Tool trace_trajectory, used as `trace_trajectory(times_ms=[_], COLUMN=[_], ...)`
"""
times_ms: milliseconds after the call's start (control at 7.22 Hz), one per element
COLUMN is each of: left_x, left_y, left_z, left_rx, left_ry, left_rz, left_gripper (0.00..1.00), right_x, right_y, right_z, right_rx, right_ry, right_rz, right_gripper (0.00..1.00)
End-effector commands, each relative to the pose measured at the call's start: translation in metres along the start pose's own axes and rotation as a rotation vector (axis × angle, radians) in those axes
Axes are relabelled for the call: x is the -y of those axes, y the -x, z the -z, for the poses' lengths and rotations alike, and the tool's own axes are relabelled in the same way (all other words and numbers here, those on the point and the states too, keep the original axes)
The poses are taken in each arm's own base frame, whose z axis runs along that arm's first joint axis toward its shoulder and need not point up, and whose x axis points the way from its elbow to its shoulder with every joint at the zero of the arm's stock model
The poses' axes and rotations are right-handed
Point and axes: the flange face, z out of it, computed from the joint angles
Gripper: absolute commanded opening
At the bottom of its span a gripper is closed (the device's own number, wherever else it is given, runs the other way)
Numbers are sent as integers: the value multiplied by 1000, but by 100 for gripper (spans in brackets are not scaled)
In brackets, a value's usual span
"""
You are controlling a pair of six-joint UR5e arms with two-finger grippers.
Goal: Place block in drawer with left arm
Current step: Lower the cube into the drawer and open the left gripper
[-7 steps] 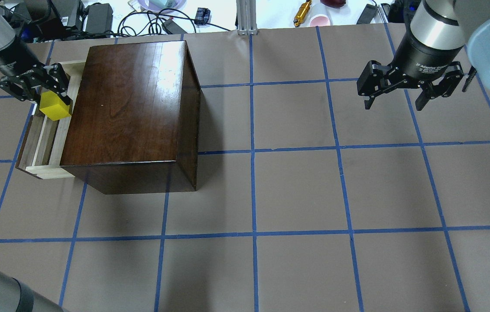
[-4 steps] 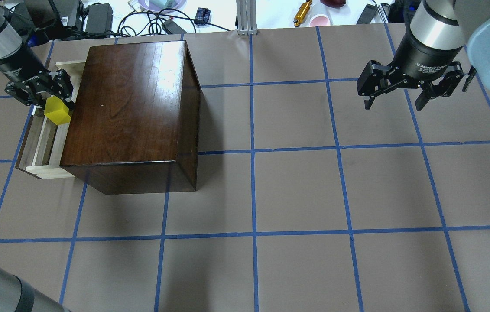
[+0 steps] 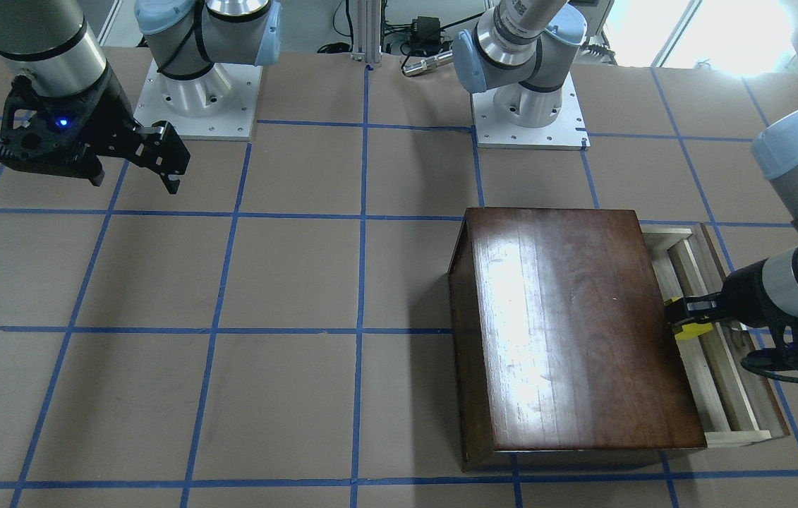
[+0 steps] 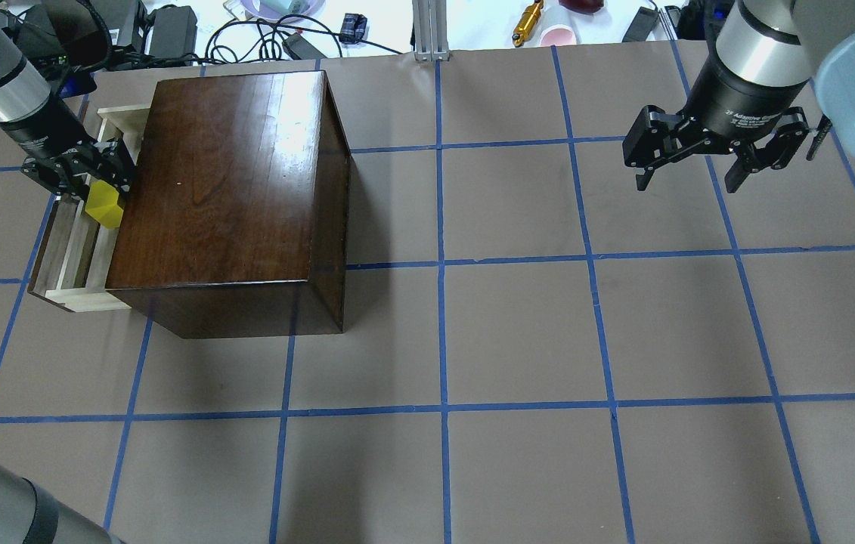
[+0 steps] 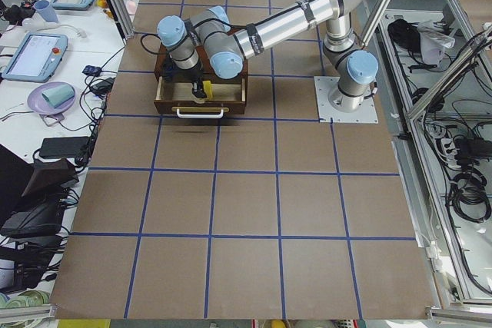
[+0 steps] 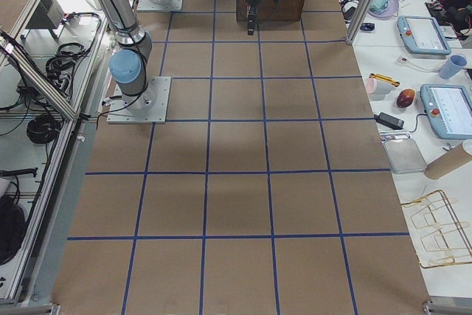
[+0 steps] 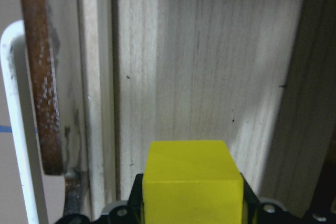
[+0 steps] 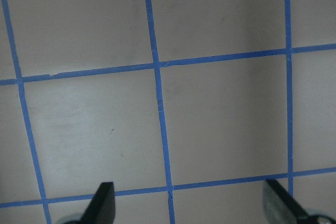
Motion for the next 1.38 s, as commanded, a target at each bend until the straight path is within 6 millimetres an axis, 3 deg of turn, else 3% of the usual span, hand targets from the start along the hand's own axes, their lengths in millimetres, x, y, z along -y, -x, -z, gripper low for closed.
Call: trace_trajectory(times_ms=[0,692,1246], left_x=[1,-14,-70], left_y=[0,2,-30], left_z=[4,46,138], left_rx=[2,12,18], left_ry=[-12,-57,-44], left_rz=[7,18,3], left_gripper=[96,100,100], right_x=[0,0,0], right_y=[0,0,0], right_z=[0,0,0], right_rx=[0,0,0], right_ry=[0,0,0], right_rz=[0,0,0], right_gripper=[100,100,100])
